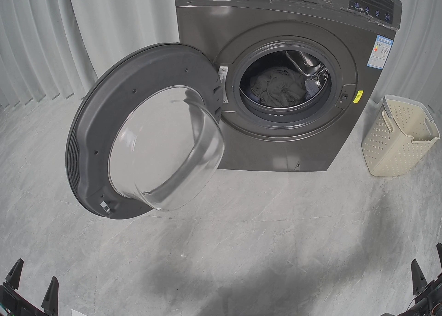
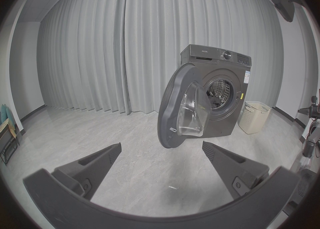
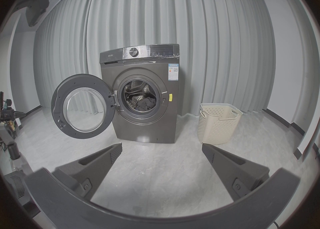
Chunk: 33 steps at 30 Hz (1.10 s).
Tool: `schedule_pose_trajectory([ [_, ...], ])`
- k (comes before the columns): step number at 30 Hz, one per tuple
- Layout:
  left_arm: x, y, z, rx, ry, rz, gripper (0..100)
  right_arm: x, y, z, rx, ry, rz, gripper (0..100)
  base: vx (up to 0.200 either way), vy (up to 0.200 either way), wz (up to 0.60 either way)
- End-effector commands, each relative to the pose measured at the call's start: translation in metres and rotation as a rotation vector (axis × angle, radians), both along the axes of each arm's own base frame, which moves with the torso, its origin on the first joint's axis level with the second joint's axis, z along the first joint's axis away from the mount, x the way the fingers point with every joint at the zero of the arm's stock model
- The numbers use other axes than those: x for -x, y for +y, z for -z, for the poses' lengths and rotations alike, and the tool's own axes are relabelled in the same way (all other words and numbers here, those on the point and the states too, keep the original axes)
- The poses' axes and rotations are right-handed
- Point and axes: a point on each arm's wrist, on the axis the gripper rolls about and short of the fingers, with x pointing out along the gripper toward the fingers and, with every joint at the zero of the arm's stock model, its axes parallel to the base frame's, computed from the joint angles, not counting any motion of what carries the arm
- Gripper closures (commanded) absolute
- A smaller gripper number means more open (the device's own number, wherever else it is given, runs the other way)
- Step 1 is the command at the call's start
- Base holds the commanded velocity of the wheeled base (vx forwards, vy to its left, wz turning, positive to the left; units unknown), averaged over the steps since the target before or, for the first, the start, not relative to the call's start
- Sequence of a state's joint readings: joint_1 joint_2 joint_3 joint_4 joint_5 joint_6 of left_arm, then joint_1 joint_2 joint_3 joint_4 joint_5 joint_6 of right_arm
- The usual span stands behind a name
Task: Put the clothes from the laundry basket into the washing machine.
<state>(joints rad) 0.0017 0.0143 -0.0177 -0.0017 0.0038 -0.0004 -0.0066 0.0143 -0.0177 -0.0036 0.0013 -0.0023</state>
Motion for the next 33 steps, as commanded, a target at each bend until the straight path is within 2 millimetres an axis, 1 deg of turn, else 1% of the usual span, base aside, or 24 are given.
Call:
schedule_pose_trajectory([
  [1,0.000,0.000,0.005,0.001,0.004,-0.002,0,0.000,0.000,0.005,0.001,0.002,-0.001,0,0.000,0.000,0.00],
  [13,0.000,0.000,0.004,-0.025,-0.007,-0.007,0,0.000,0.000,0.005,-0.001,0.002,-0.001,0,0.000,0.000,0.00],
  [14,0.003,0.000,-0.008,-0.007,-0.067,-0.012,0,0.000,0.000,0.005,-0.001,0.002,-0.001,0,0.000,0.000,0.00],
  [15,0.004,0.000,-0.015,0.002,-0.096,-0.011,0,0.000,0.000,0.005,-0.001,0.002,-0.001,0,0.000,0.000,0.00],
  [16,0.014,-0.001,-0.059,0.044,-0.229,-0.007,0,0.000,0.000,0.005,0.001,0.002,-0.001,0,0.000,0.000,0.00],
  [17,0.015,-0.001,-0.080,0.049,-0.247,0.000,0,0.000,0.000,0.005,0.001,0.002,-0.001,0,0.000,0.000,0.00],
  [18,0.013,0.000,-0.090,0.037,-0.231,0.003,0,0.000,0.000,0.005,0.001,0.002,-0.001,0,0.000,0.000,0.00],
  [19,0.007,0.000,-0.095,0.019,-0.194,0.012,0,0.000,0.000,0.005,-0.001,0.002,-0.001,0,0.000,0.000,0.00],
  [20,-0.004,-0.001,-0.100,-0.001,-0.136,0.036,0,0.000,0.000,0.005,-0.001,0.002,-0.001,0,0.000,0.000,0.00],
  [22,-0.032,-0.002,-0.107,-0.007,-0.009,0.091,0,0.000,0.000,0.005,-0.004,0.004,-0.001,0,0.000,0.000,0.00],
  [23,-0.036,-0.002,-0.108,-0.007,0.005,0.099,0,0.000,0.000,0.005,-0.004,0.002,-0.001,0,0.000,0.000,0.00],
  [24,-0.056,-0.003,-0.113,-0.004,0.048,0.118,0,0.000,0.000,0.005,-0.002,0.002,-0.001,0,0.000,0.000,0.00],
  [25,-0.060,-0.003,-0.114,-0.003,0.054,0.119,0,0.000,0.000,0.005,-0.002,0.002,-0.001,0,0.000,0.000,0.00],
  [27,-0.098,-0.004,-0.121,-0.004,0.087,0.150,0,0.000,0.000,0.005,0.001,0.002,-0.001,0,0.000,0.000,0.00],
  [30,-0.139,-0.007,-0.135,0.001,0.075,0.219,0,0.000,0.000,0.005,-0.001,0.002,-0.001,0,0.000,0.000,0.00],
  [32,-0.157,-0.007,-0.141,0.001,0.081,0.248,0,0.000,0.000,0.005,0.001,0.002,-0.001,0,0.000,0.000,0.00],
  [33,-0.157,-0.007,-0.141,0.001,0.081,0.248,0,0.000,0.000,0.005,0.001,0.002,-0.001,0,0.000,0.000,0.00],
])
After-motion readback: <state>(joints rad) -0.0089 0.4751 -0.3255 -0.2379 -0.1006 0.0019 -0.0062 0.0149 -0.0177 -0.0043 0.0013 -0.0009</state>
